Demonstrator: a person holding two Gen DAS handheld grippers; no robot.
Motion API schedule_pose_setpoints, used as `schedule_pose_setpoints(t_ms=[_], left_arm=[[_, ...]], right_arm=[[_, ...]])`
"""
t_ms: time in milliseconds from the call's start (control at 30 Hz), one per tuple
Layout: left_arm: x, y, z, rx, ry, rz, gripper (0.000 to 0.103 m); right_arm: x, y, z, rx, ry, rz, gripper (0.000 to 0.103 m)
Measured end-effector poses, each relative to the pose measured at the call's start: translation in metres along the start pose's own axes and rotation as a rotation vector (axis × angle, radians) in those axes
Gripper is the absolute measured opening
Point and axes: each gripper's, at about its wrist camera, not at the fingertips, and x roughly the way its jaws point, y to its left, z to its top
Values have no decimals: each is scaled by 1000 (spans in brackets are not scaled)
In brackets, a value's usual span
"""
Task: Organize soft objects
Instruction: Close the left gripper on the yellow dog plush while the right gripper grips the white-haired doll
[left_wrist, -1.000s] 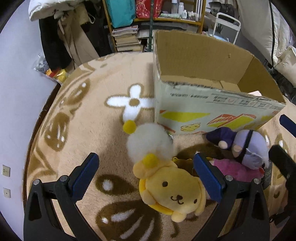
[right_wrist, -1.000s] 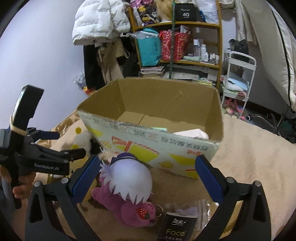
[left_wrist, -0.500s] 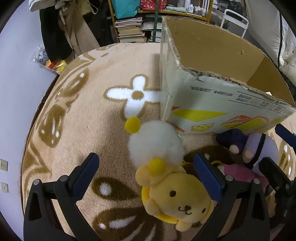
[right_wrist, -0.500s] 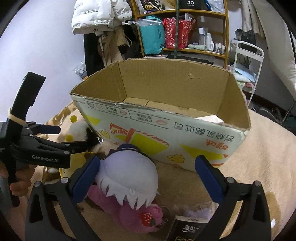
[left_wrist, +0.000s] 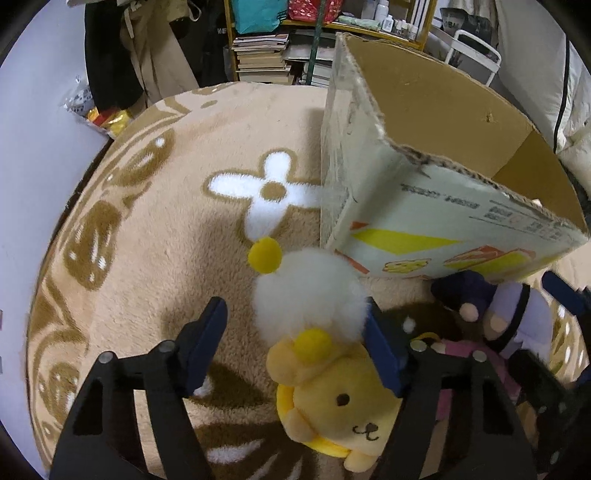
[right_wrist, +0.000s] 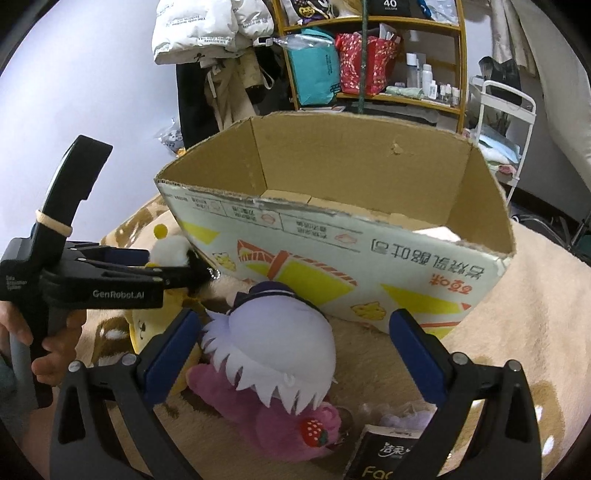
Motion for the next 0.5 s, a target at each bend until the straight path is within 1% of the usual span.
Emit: schedule_pose_setpoints(t_ms=[100, 133, 167, 200, 233, 267, 300, 333, 367, 400, 433, 500], left_arm=[[3, 1, 1, -15, 2, -12, 71], [5, 2, 2, -18, 4, -15, 68], [6, 2, 2, -22, 2, -16, 62], [7, 2, 3, -26, 2, -21, 60], [8, 2, 3, -31, 4, -33, 56], [8, 1, 3, -33, 6, -44, 50], [8, -1, 2, -31, 7, -53, 46], [6, -3, 0, -27, 5, -66, 39], [5, -5, -1, -22, 3, -65, 35], [1, -6, -2, -17, -12, -51, 34], [-2, -7, -3, -14, -22, -46, 33], [-9, -6, -4, -22, -45, -40, 32]], right_arm=[[2, -2, 0, 10, 6, 8, 103], [3, -1, 0, 14, 6, 10, 103], [4, -1, 1, 18, 11, 18, 103], [5, -1, 1, 22, 13, 23, 103], [7, -2, 1, 30, 17, 27, 103], [9, -2, 2, 37, 23, 32, 103], [11, -3, 2, 45, 33, 39, 96], [13, -5, 1, 55, 47, 44, 88], [14, -6, 1, 64, 59, 47, 86], [15, -7, 1, 71, 68, 47, 80], [16, -8, 0, 75, 75, 46, 72], [14, -7, 0, 88, 79, 55, 64]])
